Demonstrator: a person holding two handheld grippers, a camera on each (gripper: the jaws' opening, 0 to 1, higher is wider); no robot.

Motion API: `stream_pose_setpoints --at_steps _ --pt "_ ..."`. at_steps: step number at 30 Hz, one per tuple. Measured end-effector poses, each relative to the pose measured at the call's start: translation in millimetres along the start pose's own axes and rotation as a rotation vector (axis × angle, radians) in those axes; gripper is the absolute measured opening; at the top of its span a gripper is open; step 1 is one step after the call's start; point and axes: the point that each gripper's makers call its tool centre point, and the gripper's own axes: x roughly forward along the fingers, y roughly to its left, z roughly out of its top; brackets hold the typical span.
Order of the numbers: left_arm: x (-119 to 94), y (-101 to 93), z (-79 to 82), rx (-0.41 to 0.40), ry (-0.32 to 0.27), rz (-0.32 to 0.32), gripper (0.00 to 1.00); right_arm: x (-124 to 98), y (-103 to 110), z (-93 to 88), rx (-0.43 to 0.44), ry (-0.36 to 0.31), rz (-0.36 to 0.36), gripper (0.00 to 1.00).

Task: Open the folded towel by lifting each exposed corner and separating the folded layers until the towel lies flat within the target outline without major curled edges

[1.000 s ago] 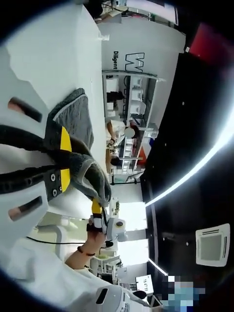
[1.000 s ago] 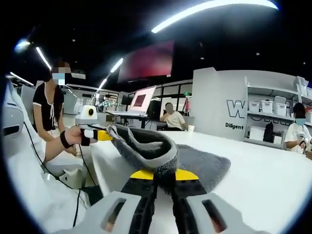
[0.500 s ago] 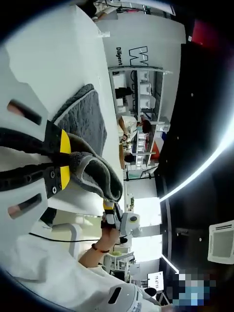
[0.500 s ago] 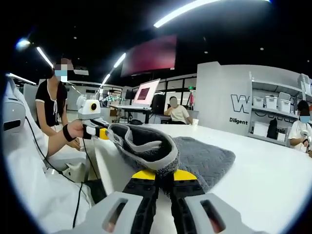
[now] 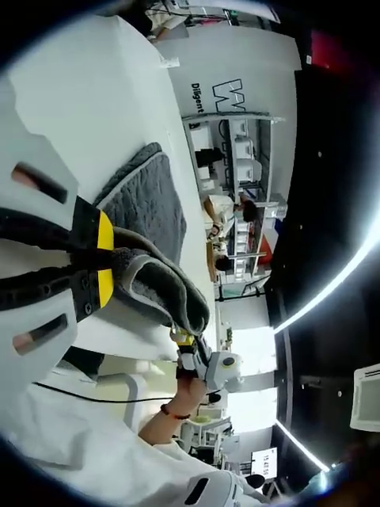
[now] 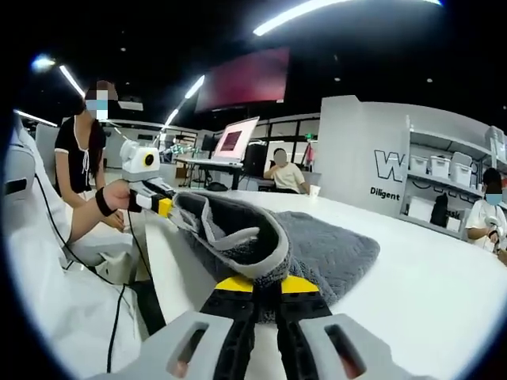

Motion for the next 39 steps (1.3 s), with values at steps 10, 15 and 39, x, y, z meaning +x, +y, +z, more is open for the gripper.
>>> stream_pose_setpoints --at_steps 10,15,39 --pt "6.2 5.8 -9.0 0.0 0.054 0.008 0.02 5.3 -1.0 -10.9 -0.051 0.05 -0.016 0.0" --pt "9.2 9.8 -10.3 -0.002 0.08 0.005 0.02 7.9 -2.8 -11.5 -0.042 0.052 -0.019 0.0" --pt "26.1 28.2 -9.2 0.013 0.147 0.031 0.02 23.7 -20.6 -14.1 -0.059 0.122 -0.071 0.0"
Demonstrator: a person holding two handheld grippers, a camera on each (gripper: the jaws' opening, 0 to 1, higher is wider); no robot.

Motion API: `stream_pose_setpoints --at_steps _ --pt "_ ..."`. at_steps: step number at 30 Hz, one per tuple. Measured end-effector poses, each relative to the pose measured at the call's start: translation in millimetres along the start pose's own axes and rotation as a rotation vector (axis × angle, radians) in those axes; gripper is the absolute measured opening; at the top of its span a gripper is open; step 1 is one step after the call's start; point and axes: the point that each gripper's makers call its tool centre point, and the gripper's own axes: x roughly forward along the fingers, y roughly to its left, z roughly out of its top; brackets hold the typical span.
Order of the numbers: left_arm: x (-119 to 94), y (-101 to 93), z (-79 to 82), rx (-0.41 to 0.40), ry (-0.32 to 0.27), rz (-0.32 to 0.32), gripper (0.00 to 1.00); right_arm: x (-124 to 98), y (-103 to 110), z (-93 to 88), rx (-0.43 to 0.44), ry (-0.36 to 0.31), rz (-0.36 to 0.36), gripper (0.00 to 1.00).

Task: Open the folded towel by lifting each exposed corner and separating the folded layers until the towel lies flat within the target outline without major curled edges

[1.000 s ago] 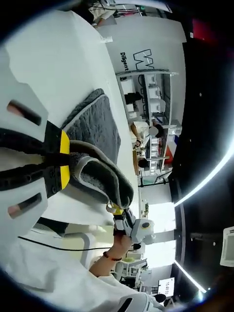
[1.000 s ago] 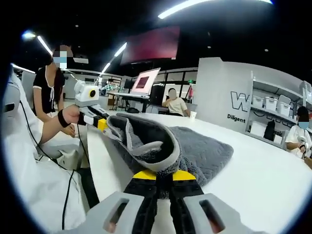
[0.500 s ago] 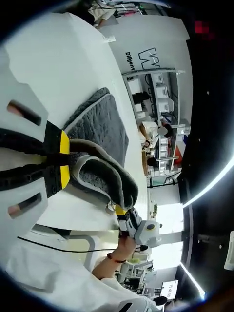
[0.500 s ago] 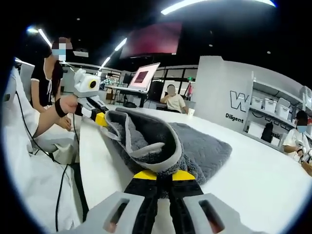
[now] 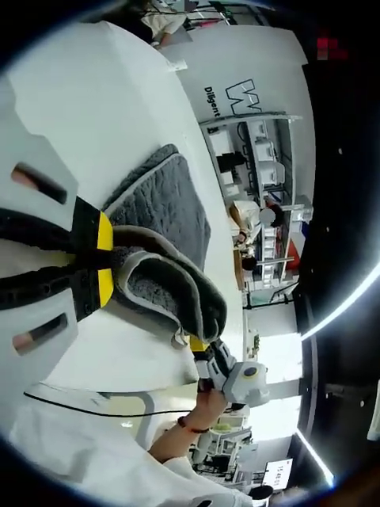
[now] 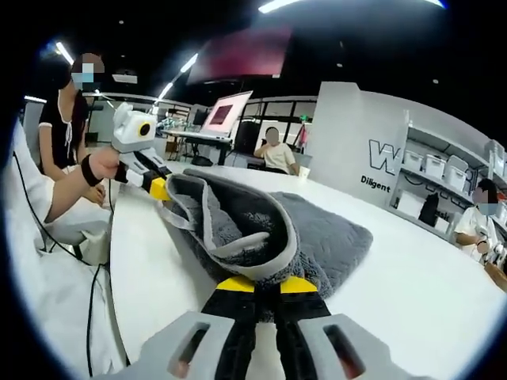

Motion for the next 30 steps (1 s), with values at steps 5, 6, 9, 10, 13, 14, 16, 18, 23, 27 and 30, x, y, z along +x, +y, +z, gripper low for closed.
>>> stream_pose_setpoints --at_steps 5,6,9,10,13,14,16,18,23,27,30 --pt "-3.5 -5.4 2.4 0.025 -0.009 0.013 0.02 -9.0 7.5 2.8 -0.002 -0.011 0.005 0.01" --pt "-5.0 -7.4 3.0 0.036 -0.009 0.013 0.03 -11.7 9.3 4.2 -0.004 -0.014 0.008 0.01" --pt "-8.7 -9.0 4.0 0.033 -0.016 0.013 0.03 -18.5 14.3 8.9 0.012 -0.037 0.028 0.02" --pt "-11.6 -11.4 3.9 0.03 -0.023 0.007 0.03 -20.3 15.3 9.9 0.013 -0.044 0.029 0.02" --pt "-15.2 -16.2 4.6 0.025 -0.037 -0.003 0.03 -22.5 12.7 9.8 0.008 -0.049 0.035 0.04" --pt "-16.1 -17.5 4.2 0.027 -0.037 -0.006 0.04 -23.2 14.0 9.5 0.01 -0.049 0.038 0.04" --pt "-17.9 -20.3 3.5 0.031 -0.038 -0.013 0.04 -24.4 16.8 8.8 0.013 -0.049 0.045 0.06" --pt "-24.0 -27.1 2.8 0.038 -0.044 -0.027 0.05 -27.2 19.9 7.7 0.028 -0.06 0.062 0.07" --pt "-29.7 -30.1 0.9 0.032 -0.044 -0.037 0.07 -33.0 25.0 7.7 0.011 -0.054 0.066 0.09" --pt "-31.7 -32.8 -4.4 0.02 -0.033 -0.05 0.08 -37.9 29.2 6.1 -0.005 -0.047 0.069 0.11" --pt "-34.1 -35.0 -7.3 0.023 -0.027 -0.058 0.1 -41.0 30.1 4.6 -0.002 -0.048 0.075 0.11"
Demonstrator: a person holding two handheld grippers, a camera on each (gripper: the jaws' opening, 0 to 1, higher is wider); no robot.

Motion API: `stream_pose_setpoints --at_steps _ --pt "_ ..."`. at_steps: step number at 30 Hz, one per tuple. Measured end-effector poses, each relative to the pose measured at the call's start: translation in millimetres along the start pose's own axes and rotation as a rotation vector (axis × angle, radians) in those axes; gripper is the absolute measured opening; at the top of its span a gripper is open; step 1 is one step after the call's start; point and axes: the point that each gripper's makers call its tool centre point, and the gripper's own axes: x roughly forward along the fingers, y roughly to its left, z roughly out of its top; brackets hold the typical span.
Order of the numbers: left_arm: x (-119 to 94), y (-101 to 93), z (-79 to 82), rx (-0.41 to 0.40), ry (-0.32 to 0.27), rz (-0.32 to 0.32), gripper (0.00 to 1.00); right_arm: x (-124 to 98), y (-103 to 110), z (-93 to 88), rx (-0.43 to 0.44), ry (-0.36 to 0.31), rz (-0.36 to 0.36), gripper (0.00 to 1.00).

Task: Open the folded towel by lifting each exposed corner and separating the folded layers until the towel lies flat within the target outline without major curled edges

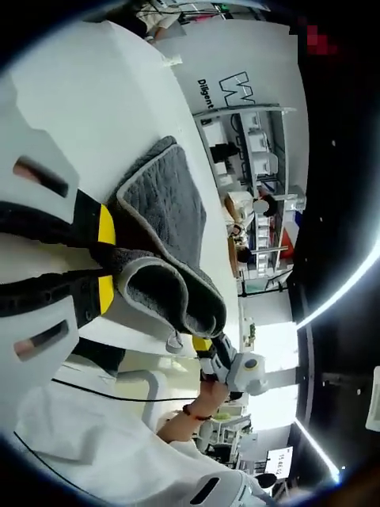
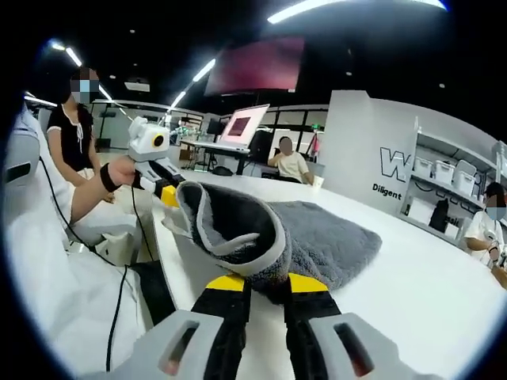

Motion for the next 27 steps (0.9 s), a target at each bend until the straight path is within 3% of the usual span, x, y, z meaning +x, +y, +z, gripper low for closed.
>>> stream_pose_setpoints --at_steps 16,27 --pt "-14.4 -9.1 -2.0 -0.019 0.014 -0.072 0.16 -17.8 -3.8 -1.4 -0.013 0.01 0.007 0.13" --pt "-29.3 -7.6 10.6 -0.021 -0.037 -0.078 0.15 -32.7 -3.1 17.3 -0.015 -0.036 0.006 0.15"
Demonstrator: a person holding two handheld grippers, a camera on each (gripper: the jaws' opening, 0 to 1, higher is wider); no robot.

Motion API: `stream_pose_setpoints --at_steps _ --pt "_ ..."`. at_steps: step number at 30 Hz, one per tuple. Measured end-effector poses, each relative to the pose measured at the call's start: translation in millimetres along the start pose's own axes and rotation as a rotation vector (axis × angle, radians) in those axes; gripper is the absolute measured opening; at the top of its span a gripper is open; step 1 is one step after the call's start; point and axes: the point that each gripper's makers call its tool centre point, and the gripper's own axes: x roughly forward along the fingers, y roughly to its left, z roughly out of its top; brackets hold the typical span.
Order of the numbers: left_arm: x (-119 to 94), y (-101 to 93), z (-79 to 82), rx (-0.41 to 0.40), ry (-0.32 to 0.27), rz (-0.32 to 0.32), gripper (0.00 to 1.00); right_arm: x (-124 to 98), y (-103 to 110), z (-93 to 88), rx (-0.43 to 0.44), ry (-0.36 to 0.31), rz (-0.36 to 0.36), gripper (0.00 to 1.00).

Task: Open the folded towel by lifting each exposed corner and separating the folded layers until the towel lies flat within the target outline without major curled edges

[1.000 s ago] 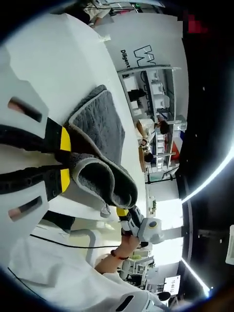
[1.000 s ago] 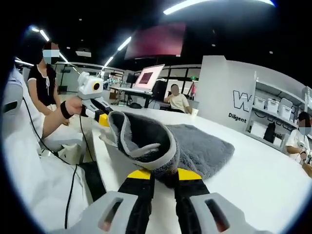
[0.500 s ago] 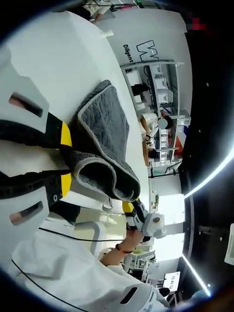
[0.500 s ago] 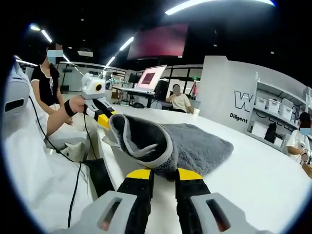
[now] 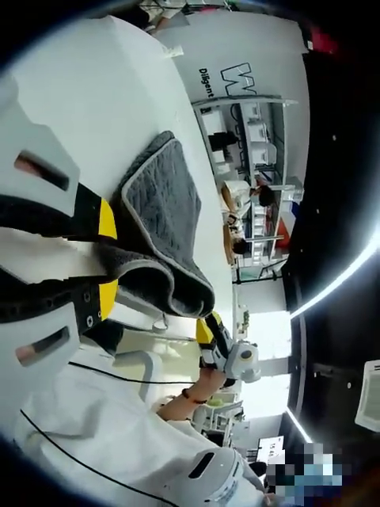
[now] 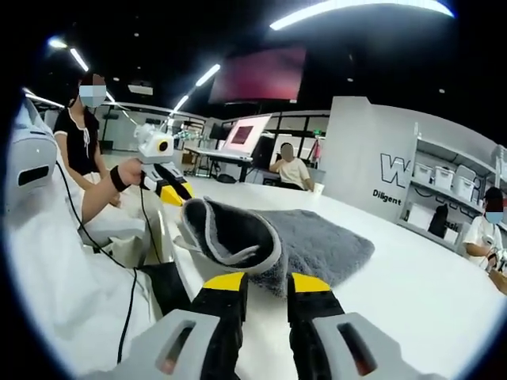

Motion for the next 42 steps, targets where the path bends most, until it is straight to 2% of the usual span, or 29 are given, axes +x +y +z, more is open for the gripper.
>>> stream_pose_setpoints --at_steps 6,14,23,31,33,42 --pt "0.3 -1.6 3.1 -0.01 -0.018 -0.005 0.15 -4.2 5.2 12.6 -0.005 -0.038 0.008 0.15" --pt "3.5 -2.3 4.6 -0.012 -0.024 -0.003 0.15 4.8 13.4 7.5 -0.01 -0.011 0.035 0.15" --pt "4.8 -1.1 5.2 -0.024 -0.037 -0.003 0.15 7.2 22.1 16.9 -0.027 -0.035 0.046 0.15" --pt "6.9 -0.1 4.5 -0.036 -0.045 -0.006 0.17 21.4 39.4 23.4 -0.072 -0.029 0.086 0.16" --pt "8.5 2.8 2.9 -0.032 -0.035 0.016 0.18 24.7 42.5 26.3 -0.086 -0.031 0.089 0.17" --pt "8.4 8.5 6.6 -0.064 -0.061 0.03 0.23 38.2 52.0 35.3 -0.121 -0.037 0.105 0.18"
